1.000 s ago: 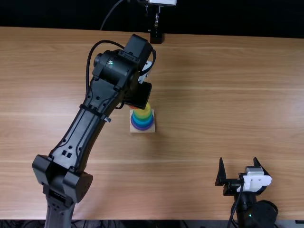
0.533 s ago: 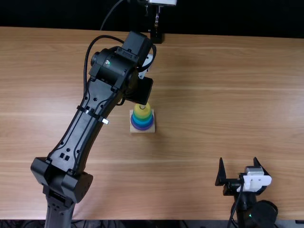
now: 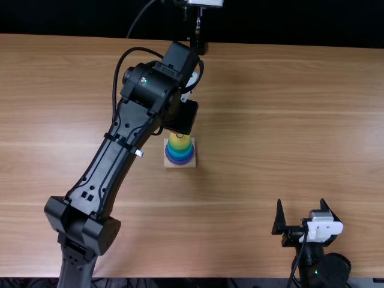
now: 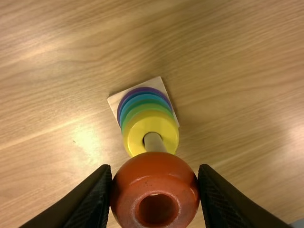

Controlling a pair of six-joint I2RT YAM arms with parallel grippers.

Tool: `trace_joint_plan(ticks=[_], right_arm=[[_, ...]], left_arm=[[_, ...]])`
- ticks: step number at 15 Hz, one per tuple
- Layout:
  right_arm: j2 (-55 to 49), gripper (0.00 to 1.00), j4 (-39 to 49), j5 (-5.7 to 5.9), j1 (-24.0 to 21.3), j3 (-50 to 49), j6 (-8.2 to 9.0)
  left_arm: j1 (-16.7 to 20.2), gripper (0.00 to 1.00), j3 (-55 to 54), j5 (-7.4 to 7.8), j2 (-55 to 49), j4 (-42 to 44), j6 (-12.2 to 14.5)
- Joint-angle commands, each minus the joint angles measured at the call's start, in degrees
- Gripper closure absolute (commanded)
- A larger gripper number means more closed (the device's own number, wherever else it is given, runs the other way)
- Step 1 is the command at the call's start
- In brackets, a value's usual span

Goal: Build the Hanoi tower: stack the rings onto the peg from bottom to top in this color order: purple, dark blue, light blue, dark green, light green, yellow, orange.

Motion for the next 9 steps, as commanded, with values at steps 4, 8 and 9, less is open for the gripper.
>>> trace_joint_plan(ticks=[4, 8, 9], right_arm=[[-0.73, 0.00, -3.93, -0.32, -0.32, -3.20, -0.07], [-0.73, 0.00, -3.93, -0.32, -0.32, -3.20, -0.07], [-0.73, 0.00, -3.93, -0.32, -0.32, -3.20, -0.07]], left_arm=[[-0.86, 1.00, 2.42, 0.14, 2.94, 0.06, -0.80], [-1.65, 1.00, 2.59, 0.14, 3.20, 0.27, -0.80], [-1.65, 1.00, 2.51, 0.14, 3.29, 0.27, -0.80]])
